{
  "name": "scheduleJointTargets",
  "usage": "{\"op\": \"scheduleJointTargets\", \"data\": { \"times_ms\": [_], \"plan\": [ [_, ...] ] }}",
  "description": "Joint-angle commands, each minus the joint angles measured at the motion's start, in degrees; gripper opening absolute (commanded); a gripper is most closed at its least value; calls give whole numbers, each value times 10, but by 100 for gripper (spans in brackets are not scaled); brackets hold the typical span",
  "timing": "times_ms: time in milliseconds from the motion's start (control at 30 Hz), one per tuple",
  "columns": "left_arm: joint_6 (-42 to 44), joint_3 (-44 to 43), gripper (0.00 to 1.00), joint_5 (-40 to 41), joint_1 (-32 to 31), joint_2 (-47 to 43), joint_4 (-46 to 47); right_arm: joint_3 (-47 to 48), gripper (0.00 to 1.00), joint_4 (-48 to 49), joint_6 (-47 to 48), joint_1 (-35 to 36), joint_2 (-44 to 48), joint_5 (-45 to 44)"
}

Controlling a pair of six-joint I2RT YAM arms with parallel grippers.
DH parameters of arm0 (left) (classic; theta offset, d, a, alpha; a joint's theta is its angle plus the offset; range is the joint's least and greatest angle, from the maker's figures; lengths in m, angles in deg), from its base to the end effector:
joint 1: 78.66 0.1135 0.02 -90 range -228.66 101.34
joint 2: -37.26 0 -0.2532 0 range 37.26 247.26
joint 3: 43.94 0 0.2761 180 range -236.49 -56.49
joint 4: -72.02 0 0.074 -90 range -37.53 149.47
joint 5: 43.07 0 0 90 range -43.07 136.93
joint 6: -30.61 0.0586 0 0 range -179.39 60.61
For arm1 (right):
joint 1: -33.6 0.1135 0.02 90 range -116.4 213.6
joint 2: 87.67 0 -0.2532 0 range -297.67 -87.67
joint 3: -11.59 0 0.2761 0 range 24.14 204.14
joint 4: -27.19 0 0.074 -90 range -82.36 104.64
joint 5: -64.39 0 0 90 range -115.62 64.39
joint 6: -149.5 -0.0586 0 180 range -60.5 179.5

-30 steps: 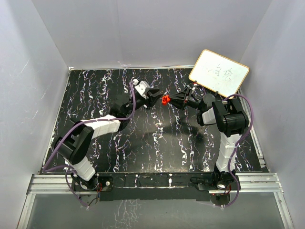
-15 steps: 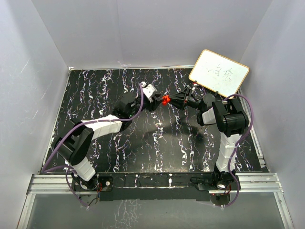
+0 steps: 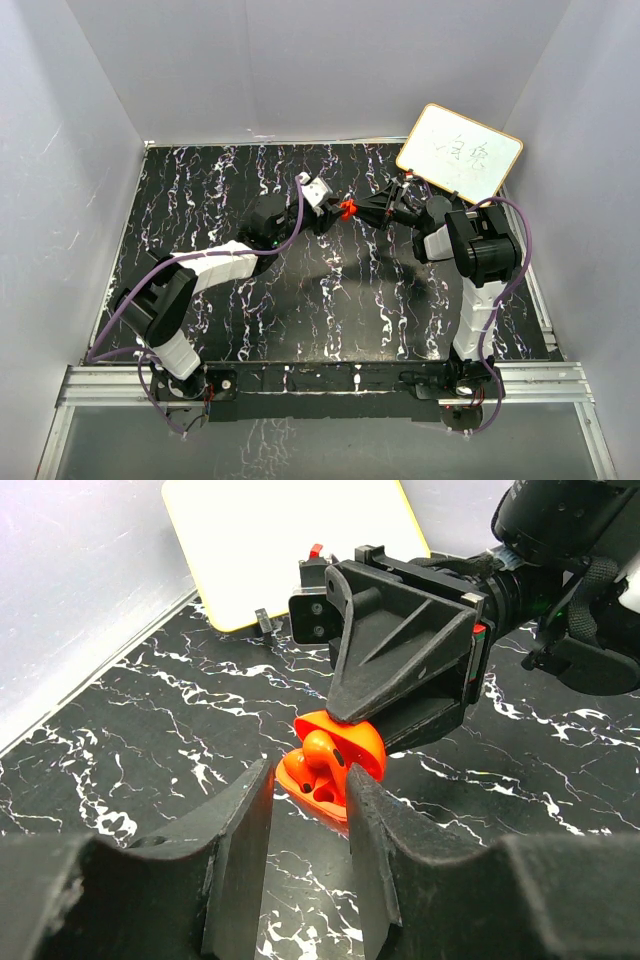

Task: Insert the wireless bluetooth earbuds into the charging case
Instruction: Place the earbud in the charging case.

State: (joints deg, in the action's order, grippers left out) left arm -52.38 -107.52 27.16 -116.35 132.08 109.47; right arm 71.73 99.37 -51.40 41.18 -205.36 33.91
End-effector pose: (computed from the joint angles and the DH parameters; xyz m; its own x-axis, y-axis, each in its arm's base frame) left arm 0.3089 -0.2637 0.2366 0.1877 0.0002 -0.9822 0.8247 0.5431 0.1576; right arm 0.3761 0.1010 0.1309 -0.9240 0.3551 0.1418 0.0848 -0.1713 0.9816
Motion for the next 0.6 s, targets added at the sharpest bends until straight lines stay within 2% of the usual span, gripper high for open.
{"op": "scheduleJointTargets", "data": {
  "times_ms": [0,567],
  "plan": [
    [12,-27,34,-9,-6,-29,2,22,0,195,7,2,26,-3],
    [24,-40,34,-6,-20,-17,-9,21,0,196,8,2,29,-2]
  ]
}}
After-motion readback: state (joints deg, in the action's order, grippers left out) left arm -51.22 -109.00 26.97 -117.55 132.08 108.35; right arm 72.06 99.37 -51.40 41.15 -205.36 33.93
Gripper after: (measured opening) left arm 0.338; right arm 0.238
